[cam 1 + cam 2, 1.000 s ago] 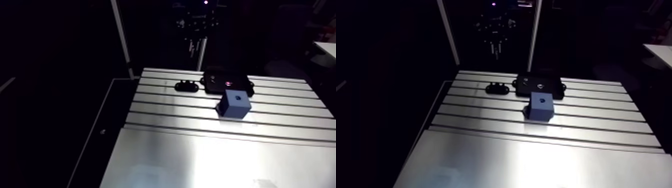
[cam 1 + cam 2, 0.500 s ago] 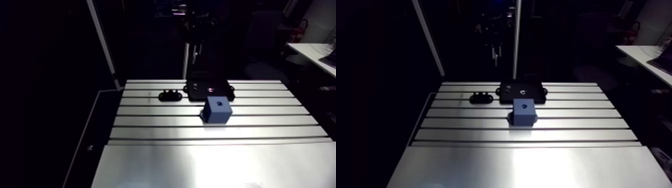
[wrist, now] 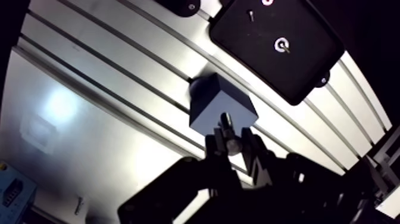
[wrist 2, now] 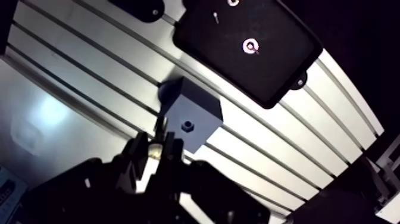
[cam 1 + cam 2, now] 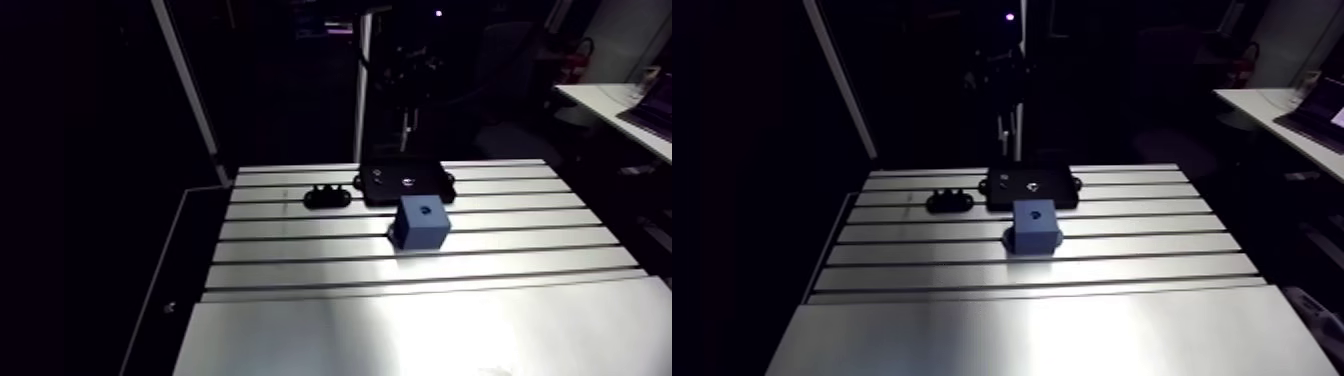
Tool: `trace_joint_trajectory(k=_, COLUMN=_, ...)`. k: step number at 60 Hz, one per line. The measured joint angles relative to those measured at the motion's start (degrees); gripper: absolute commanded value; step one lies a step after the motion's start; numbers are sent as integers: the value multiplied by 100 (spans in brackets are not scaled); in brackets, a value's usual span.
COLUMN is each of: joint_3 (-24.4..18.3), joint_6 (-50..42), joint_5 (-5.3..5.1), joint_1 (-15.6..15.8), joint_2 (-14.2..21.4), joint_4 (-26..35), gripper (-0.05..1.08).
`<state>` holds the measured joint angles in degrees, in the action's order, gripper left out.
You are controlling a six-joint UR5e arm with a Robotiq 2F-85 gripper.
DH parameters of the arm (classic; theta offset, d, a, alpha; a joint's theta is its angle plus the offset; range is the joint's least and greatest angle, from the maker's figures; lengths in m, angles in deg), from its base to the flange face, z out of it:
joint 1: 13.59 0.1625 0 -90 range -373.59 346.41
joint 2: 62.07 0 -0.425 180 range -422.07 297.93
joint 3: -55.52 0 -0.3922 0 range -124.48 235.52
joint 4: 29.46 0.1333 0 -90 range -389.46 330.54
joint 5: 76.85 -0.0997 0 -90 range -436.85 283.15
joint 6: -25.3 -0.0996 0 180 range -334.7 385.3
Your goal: Pick up the M10 bolt and insert it into the hex recess until seated.
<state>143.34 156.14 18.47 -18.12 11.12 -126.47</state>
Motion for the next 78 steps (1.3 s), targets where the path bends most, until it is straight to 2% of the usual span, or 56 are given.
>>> trace_joint_trajectory(k=23, joint_3=374, joint_6=94, joint_5=91, joint_1=-266, joint_2=213, joint_4=30, gripper=79)
trace_joint_trajectory(k=41, joint_3=785, joint_6=98, joint_5=188, joint_1=-416, joint_2=370, joint_4=-221, gripper=79)
trace_joint_trajectory(k=78, joint_3=1114, joint_6=196, joint_5=202, joint_1=-534, joint_2=376, joint_4=-816, gripper=79)
